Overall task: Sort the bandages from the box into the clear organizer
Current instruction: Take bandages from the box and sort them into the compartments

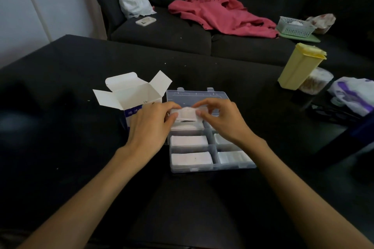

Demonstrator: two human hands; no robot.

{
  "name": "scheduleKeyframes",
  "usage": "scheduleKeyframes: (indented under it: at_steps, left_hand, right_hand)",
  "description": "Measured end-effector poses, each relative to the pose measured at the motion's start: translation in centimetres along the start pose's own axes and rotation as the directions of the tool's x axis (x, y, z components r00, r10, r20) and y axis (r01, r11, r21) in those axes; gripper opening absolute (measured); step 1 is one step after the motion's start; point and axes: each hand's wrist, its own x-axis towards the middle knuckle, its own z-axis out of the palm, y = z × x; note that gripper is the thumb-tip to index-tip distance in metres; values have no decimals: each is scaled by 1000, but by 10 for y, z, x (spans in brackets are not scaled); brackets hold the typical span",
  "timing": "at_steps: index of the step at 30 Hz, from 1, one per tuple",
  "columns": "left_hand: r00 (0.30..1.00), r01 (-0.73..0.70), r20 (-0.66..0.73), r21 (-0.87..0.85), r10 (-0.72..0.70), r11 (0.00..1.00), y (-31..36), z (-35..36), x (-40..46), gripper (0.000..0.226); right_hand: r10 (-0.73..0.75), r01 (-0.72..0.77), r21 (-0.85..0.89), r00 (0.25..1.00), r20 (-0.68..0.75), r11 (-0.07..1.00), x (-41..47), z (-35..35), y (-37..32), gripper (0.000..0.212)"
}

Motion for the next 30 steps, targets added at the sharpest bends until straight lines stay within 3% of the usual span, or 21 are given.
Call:
scheduleKeyframes:
  at_steps: [6,15,23,27,30]
  left_hand:
    - [996,-13,90,104,4,995,-5,1,4,26]
    - [979,-3,202,92,-15,996,-14,5,8,25]
    - [970,-2,242,56,-11,998,-16,9,5,30]
    - [968,26,247,65,-42,998,-15,10,4,32]
    - [970,53,235,47,-62,998,-14,11,5,33]
  right_hand:
    - [46,-42,-36,994,102,998,0,8,12,16]
    - [84,-57,-183,986,145,981,0,8,17,22]
    - [146,-141,-58,983,107,988,4,-2,14,20]
    - [181,-184,-252,983,-33,950,11,-15,12,13]
    - [183,-178,-394,983,-24,902,11,-15,6,13]
